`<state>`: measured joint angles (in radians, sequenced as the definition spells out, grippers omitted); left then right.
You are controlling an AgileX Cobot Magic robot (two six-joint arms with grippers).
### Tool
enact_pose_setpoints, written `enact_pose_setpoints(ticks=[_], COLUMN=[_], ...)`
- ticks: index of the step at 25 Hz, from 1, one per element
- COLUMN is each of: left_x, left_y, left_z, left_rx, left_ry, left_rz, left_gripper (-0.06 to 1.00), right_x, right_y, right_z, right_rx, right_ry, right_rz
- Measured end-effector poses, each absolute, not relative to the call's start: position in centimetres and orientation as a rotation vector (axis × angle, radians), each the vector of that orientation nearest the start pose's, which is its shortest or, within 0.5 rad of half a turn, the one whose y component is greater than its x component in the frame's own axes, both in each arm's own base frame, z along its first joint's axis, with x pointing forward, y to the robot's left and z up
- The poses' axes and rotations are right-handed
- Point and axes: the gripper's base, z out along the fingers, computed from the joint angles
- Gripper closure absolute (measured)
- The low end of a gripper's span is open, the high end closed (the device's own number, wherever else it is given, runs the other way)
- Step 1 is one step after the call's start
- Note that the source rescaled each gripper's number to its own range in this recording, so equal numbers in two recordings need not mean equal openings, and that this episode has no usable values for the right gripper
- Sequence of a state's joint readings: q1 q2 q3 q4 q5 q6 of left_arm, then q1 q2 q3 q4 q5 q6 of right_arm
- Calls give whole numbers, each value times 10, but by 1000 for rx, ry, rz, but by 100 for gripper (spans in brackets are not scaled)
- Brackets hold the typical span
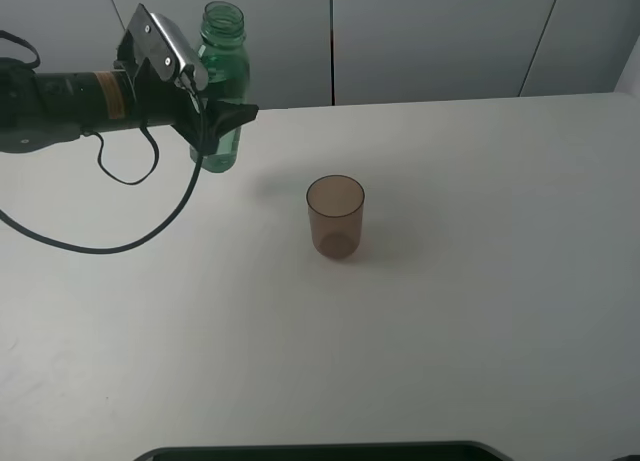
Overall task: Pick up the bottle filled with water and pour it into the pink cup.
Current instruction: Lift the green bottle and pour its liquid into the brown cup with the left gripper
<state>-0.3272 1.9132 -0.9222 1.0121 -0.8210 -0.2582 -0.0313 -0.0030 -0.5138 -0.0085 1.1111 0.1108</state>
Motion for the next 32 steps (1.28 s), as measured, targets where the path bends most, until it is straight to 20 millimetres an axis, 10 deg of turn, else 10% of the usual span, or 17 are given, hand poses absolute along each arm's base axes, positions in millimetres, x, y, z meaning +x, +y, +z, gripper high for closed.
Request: enact_pose_setpoints(ticks=[32], left_x=[316], left_y=[-220], left_z=[137], left_rx=[1680], left_ry=[1112], left_rz=[13], left_gripper=[92], right_x=[-9], right_y=[0], right_z=[277], right_rx=[148], right_ry=[2073], right_rz=[38])
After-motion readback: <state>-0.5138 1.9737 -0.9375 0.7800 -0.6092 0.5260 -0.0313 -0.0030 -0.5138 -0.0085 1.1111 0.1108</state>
